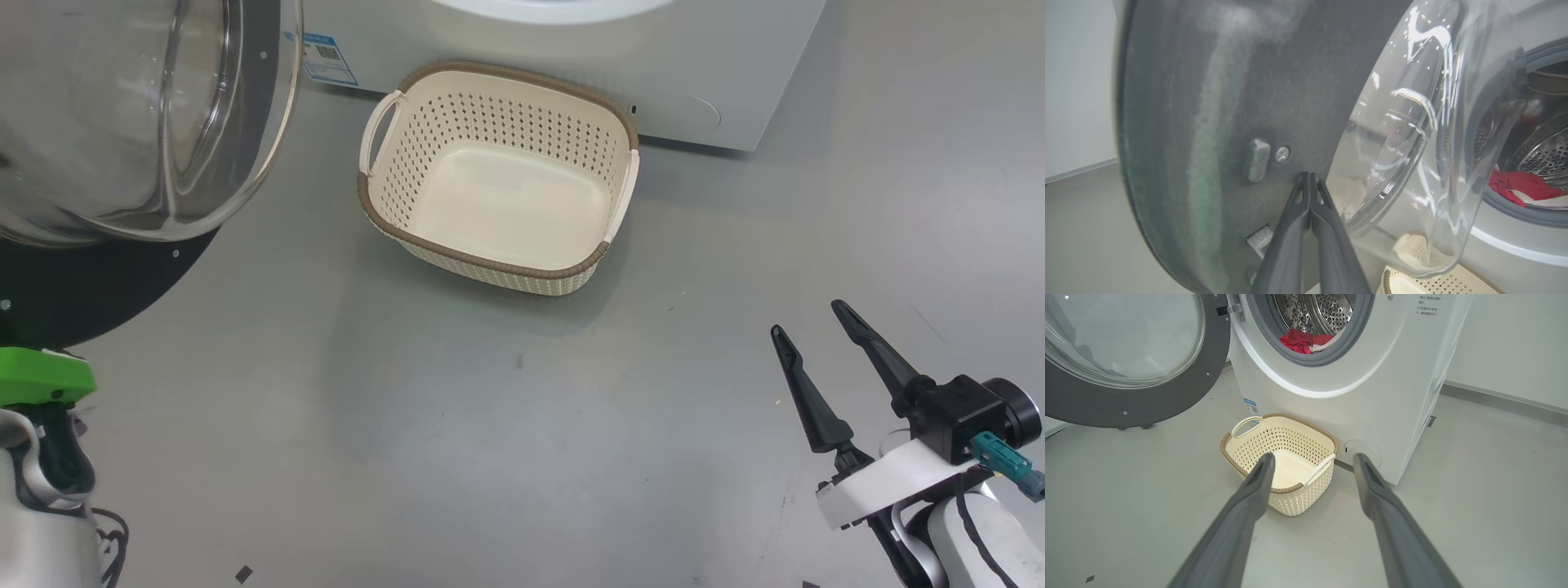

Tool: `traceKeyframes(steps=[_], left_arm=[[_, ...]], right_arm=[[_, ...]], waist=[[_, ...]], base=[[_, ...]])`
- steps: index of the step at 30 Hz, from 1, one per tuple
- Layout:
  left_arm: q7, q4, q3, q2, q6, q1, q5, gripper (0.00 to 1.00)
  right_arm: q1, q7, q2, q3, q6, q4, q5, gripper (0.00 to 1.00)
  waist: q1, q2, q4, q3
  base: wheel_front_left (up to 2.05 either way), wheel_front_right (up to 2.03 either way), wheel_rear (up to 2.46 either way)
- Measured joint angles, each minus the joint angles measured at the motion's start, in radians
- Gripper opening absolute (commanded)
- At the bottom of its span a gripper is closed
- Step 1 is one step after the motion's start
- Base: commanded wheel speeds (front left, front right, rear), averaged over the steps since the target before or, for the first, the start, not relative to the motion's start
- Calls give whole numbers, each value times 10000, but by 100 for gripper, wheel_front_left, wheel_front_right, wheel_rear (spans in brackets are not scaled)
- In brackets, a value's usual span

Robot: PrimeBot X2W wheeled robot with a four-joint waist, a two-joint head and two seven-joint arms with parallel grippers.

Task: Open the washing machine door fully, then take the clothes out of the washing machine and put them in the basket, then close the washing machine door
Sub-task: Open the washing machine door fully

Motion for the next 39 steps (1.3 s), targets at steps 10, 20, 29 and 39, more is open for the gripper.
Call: traceKeyframes(steps=[10, 20, 29, 39], left_arm=[[29, 194, 723, 702, 2, -583, -468, 0], [58, 510, 754, 911, -54, -1127, -602, 0], [15, 1043, 635, 882, -188, -1280, -579, 0], [-8, 1409, 198, 840, -477, -1252, -117, 0]], right_arm=[[-221, 228, -407, 2, 15, -416, -67, 100], [-380, 244, -698, -201, 65, -646, -67, 100], [-384, 278, -740, -268, 65, -476, -52, 100], [-547, 71, -464, -244, 65, -105, 54, 100]], waist=[[0, 0, 31, 674], [0, 0, 62, 1313], [0, 0, 174, 1408], [0, 0, 178, 867]], base=[[0, 0, 0], [0, 0, 0], [0, 0, 0], [0, 0, 0]])
